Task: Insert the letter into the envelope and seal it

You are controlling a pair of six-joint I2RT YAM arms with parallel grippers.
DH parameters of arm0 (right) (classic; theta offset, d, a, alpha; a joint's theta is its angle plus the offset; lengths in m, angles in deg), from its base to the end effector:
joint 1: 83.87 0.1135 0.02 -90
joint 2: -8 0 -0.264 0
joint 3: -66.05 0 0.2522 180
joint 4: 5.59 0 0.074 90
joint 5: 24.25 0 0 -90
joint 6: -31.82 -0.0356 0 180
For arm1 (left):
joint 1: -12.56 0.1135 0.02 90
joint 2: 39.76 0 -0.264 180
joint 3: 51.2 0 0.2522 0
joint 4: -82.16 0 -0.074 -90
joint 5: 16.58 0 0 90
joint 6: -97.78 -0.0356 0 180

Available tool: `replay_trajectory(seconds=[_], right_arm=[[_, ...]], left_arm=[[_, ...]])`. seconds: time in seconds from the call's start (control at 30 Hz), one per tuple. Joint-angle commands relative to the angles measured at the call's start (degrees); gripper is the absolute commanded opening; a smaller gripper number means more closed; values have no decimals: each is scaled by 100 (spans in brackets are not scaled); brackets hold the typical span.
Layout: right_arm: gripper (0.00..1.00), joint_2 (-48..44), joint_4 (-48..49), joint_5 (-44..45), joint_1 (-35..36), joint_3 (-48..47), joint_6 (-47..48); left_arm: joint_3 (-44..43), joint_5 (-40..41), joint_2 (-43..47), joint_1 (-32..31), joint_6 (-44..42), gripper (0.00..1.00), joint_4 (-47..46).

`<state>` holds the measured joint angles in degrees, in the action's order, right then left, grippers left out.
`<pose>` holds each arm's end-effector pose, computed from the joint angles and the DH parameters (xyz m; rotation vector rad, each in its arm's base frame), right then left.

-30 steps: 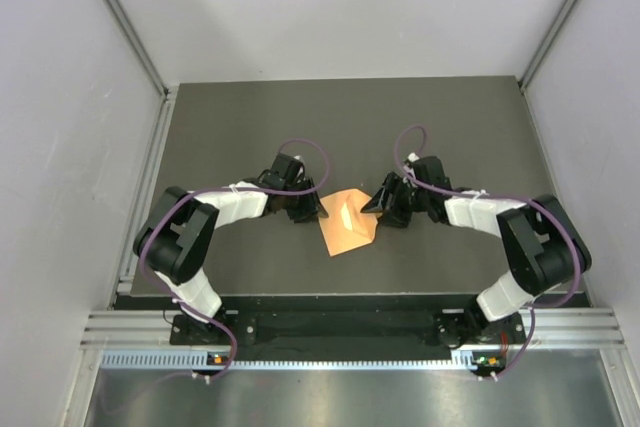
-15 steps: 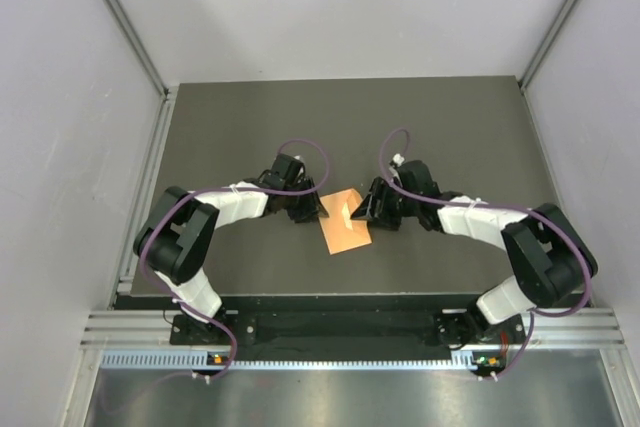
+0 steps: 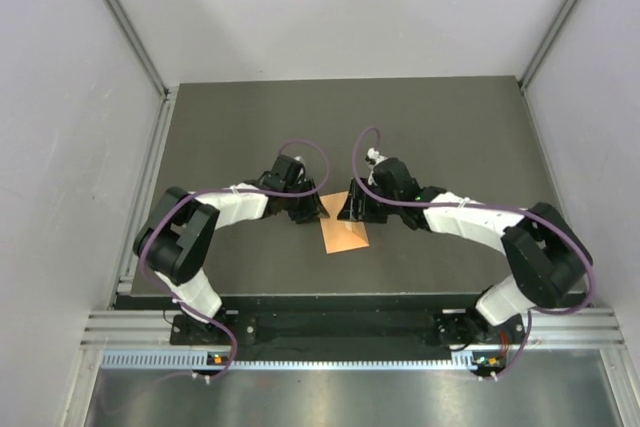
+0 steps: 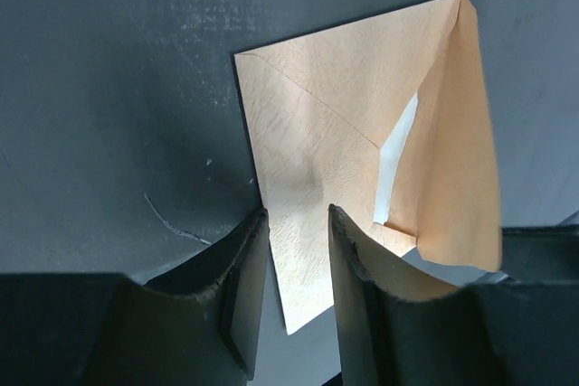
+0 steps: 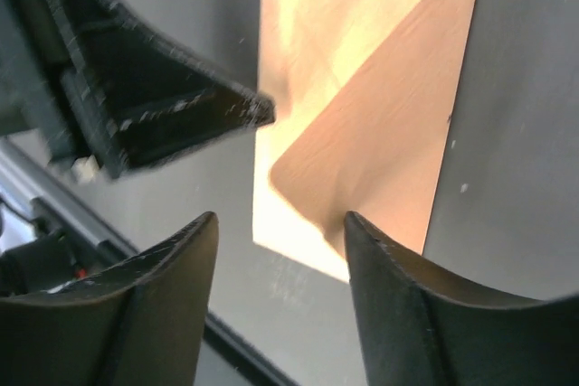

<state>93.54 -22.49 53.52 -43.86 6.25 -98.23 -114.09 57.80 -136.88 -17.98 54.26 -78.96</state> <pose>0.2300 0.2029 0.1935 -0.1160 2.4883 0.9060 0.2761 -0.1740 0.1470 -0.2500 2.6688 -0.8435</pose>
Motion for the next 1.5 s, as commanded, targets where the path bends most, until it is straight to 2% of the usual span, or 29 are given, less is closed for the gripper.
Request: replay_trajectory(seconds=[0.0,0.07,0.17,0.47,0.83,1.0,1.2,1.47], right_arm=[[52,533,225,143,24,-511,288],[47,814,496,-51,25,-616,252],[47,1131,858,-586,24,-713,103],[46,1799,902,-578,33,-766,7],[48,1659,938,-939,42,-1038,68],[48,1966,1131,-1247,42,-1275,-291],[41,2450,613,-966,33,-1443,-600],[33,2714,744,-992,-151,-1188,-775]], left_arm=[[228,103,140,-30,-25,39,15],[272,120,202,-30,-34,39,15],[307,120,229,-30,-34,39,32],[430,129,510,-30,-16,39,-21],[448,138,510,-22,37,39,-161],[273,524,396,-30,107,39,66],[289,490,123,-39,133,35,94],[395,647,281,-31,160,35,216]])
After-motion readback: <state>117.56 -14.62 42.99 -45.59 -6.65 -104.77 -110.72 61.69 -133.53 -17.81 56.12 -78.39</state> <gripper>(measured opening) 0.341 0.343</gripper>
